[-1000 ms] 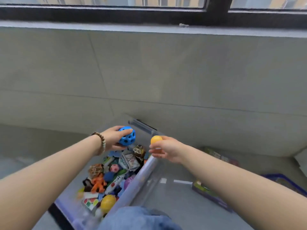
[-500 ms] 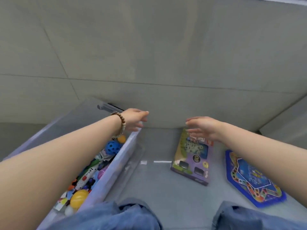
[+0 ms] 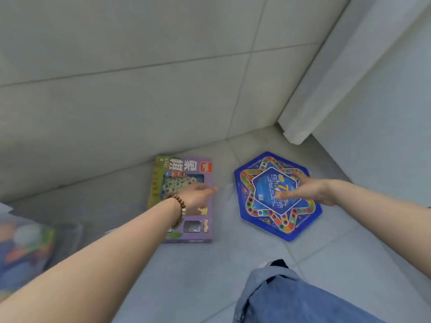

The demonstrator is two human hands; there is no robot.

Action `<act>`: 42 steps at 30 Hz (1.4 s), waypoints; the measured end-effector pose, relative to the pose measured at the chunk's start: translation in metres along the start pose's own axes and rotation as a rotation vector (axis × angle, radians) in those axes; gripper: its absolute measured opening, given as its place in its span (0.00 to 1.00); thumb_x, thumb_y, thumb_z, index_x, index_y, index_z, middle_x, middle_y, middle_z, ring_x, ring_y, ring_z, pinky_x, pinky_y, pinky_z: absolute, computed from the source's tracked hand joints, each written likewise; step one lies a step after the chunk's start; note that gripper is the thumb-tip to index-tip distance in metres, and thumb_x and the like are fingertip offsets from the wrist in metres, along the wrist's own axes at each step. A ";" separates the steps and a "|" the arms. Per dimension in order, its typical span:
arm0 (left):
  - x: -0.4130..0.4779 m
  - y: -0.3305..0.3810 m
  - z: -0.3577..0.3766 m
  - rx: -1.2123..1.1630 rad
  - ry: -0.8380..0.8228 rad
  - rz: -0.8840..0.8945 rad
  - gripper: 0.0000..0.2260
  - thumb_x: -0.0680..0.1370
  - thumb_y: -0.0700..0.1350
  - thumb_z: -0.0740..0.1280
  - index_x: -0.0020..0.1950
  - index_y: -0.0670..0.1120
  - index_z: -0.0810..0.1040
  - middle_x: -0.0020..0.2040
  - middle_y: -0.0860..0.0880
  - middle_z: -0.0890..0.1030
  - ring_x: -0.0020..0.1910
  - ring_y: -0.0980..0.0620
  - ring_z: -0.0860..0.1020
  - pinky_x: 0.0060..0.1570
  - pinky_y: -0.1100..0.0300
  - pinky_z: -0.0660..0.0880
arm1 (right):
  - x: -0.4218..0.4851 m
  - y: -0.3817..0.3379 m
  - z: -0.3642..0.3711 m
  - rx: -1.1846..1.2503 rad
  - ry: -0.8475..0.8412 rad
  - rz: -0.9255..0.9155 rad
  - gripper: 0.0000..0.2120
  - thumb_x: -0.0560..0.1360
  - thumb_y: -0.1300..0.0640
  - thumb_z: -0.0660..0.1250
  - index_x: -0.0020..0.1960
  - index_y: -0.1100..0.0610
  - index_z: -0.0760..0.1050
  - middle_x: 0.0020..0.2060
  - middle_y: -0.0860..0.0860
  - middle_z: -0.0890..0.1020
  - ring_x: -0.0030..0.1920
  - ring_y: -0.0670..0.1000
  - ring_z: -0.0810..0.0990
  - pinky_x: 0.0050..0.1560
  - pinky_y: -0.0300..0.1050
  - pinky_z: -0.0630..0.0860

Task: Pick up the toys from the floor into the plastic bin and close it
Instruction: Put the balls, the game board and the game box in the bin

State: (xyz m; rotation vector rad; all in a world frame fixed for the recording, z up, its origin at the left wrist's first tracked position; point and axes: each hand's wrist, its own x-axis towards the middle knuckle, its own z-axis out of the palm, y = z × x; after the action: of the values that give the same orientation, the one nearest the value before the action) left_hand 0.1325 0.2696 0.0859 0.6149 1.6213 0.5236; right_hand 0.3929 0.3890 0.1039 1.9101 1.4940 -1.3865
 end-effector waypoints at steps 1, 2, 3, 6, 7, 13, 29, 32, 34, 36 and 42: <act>0.016 0.000 0.016 -0.031 -0.024 -0.016 0.21 0.79 0.50 0.61 0.70 0.44 0.66 0.64 0.47 0.72 0.56 0.49 0.75 0.53 0.57 0.73 | 0.012 0.018 -0.006 0.011 0.009 0.012 0.57 0.53 0.38 0.80 0.74 0.43 0.52 0.74 0.45 0.63 0.71 0.51 0.66 0.69 0.54 0.65; 0.031 0.002 0.032 -0.080 -0.048 -0.045 0.22 0.79 0.50 0.62 0.71 0.45 0.65 0.65 0.48 0.71 0.56 0.49 0.74 0.54 0.56 0.72 | 0.023 0.032 -0.011 0.028 0.033 0.026 0.52 0.55 0.39 0.81 0.71 0.45 0.57 0.70 0.45 0.69 0.68 0.50 0.70 0.66 0.49 0.67; 0.046 0.002 0.046 -0.124 -0.059 -0.077 0.24 0.78 0.51 0.62 0.72 0.46 0.64 0.67 0.49 0.70 0.57 0.50 0.73 0.55 0.56 0.71 | 0.027 0.043 -0.014 0.065 0.059 0.036 0.46 0.59 0.43 0.80 0.69 0.47 0.61 0.66 0.45 0.73 0.66 0.51 0.72 0.61 0.46 0.67; 0.086 0.001 0.086 -0.142 -0.065 -0.143 0.28 0.76 0.54 0.65 0.72 0.45 0.62 0.68 0.49 0.69 0.65 0.47 0.69 0.58 0.53 0.69 | 0.049 0.075 -0.021 0.186 0.151 0.136 0.53 0.62 0.45 0.78 0.75 0.54 0.49 0.72 0.49 0.65 0.71 0.54 0.65 0.66 0.53 0.64; 0.096 -0.001 0.097 -0.155 -0.058 -0.170 0.28 0.76 0.55 0.66 0.71 0.44 0.62 0.66 0.48 0.70 0.66 0.46 0.69 0.56 0.53 0.70 | 0.059 0.084 -0.021 0.251 0.180 0.157 0.55 0.62 0.45 0.78 0.76 0.55 0.46 0.73 0.51 0.63 0.72 0.55 0.64 0.68 0.55 0.63; 0.194 -0.065 0.128 -0.284 0.031 -0.204 0.39 0.54 0.67 0.73 0.60 0.49 0.73 0.54 0.47 0.82 0.49 0.44 0.82 0.51 0.45 0.78 | 0.095 0.107 0.001 0.568 0.213 0.176 0.37 0.61 0.46 0.78 0.63 0.58 0.68 0.57 0.54 0.80 0.52 0.54 0.80 0.55 0.51 0.75; -0.065 0.081 -0.031 -0.686 0.286 0.301 0.17 0.71 0.47 0.73 0.57 0.43 0.76 0.50 0.41 0.83 0.37 0.46 0.82 0.38 0.51 0.81 | -0.113 -0.040 0.000 0.850 0.204 -0.348 0.25 0.65 0.51 0.77 0.58 0.57 0.73 0.47 0.54 0.84 0.42 0.52 0.83 0.37 0.43 0.78; -0.143 0.091 -0.077 -0.809 0.302 0.380 0.24 0.65 0.50 0.78 0.57 0.45 0.77 0.51 0.41 0.83 0.42 0.43 0.83 0.43 0.44 0.80 | -0.172 -0.100 0.047 0.955 0.213 -0.456 0.37 0.57 0.46 0.80 0.60 0.57 0.71 0.50 0.53 0.83 0.47 0.54 0.83 0.44 0.47 0.80; -0.195 0.087 -0.109 -0.811 0.370 0.421 0.34 0.53 0.53 0.82 0.57 0.46 0.78 0.49 0.42 0.84 0.44 0.41 0.83 0.46 0.39 0.79 | -0.216 -0.137 0.084 0.996 0.184 -0.500 0.35 0.60 0.46 0.79 0.60 0.58 0.69 0.51 0.52 0.81 0.49 0.53 0.82 0.42 0.47 0.79; -0.246 0.074 -0.146 -0.805 0.488 0.455 0.32 0.55 0.51 0.82 0.55 0.46 0.77 0.47 0.43 0.84 0.43 0.41 0.83 0.46 0.40 0.79 | -0.256 -0.166 0.120 0.971 0.096 -0.537 0.35 0.61 0.45 0.78 0.59 0.58 0.67 0.52 0.51 0.79 0.51 0.53 0.80 0.48 0.50 0.78; -0.370 0.004 -0.256 -0.802 0.733 0.525 0.30 0.58 0.47 0.81 0.58 0.45 0.77 0.46 0.43 0.84 0.41 0.42 0.83 0.41 0.42 0.80 | -0.338 -0.253 0.206 0.741 -0.161 -0.628 0.30 0.64 0.41 0.75 0.59 0.57 0.73 0.52 0.51 0.82 0.48 0.52 0.81 0.40 0.42 0.75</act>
State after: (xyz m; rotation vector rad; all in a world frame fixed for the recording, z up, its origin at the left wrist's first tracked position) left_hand -0.0853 0.0314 0.3996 0.2187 1.6933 1.8415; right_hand 0.0832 0.1499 0.3638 1.6502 1.7270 -2.6003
